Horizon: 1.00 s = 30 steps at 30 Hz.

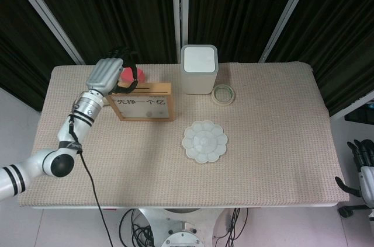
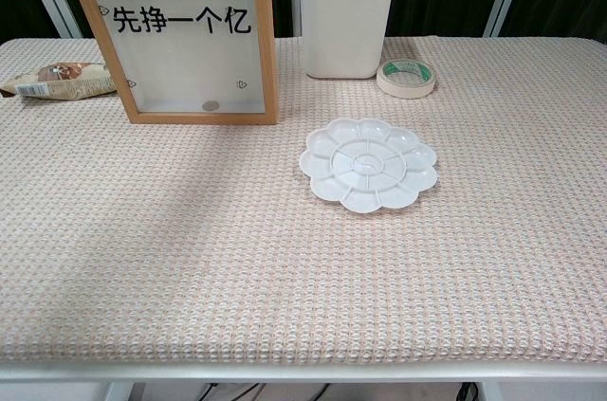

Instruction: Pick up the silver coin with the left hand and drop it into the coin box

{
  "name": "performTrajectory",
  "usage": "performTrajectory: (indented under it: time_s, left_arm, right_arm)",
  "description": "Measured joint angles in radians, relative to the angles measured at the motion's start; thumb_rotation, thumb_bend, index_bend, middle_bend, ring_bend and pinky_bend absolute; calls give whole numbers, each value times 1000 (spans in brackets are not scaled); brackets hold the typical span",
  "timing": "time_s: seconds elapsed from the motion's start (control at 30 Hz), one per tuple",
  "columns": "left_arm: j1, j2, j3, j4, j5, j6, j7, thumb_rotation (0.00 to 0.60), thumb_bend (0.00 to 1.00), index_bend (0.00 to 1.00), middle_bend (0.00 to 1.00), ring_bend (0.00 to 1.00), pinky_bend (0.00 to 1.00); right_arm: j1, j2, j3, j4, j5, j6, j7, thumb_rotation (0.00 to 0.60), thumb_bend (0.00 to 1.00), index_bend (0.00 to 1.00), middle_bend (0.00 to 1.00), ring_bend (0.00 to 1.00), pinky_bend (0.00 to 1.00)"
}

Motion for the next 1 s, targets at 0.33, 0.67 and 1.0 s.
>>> performTrajectory:
  time_s: [0.33,0.67,1.0]
  left_arm:
    - [-76,-10,78,75,-80,-89,21,600,416,620,119,0,47]
    - [-97,-21,117,113,-113,-90,5,600,416,621,120,0,46]
    - [-115,-30,145,120,-119,-93,-2,600,417,622,120,0,47]
  right_arm:
    - [0,-6,2,20,6,-5,19,600,176,0,0,0,0]
    - [-3,-3,2,14,7,3,16,600,176,0,0,0,0]
    - [0,0,4,14,8,-1,11,600,176,0,0,0,0]
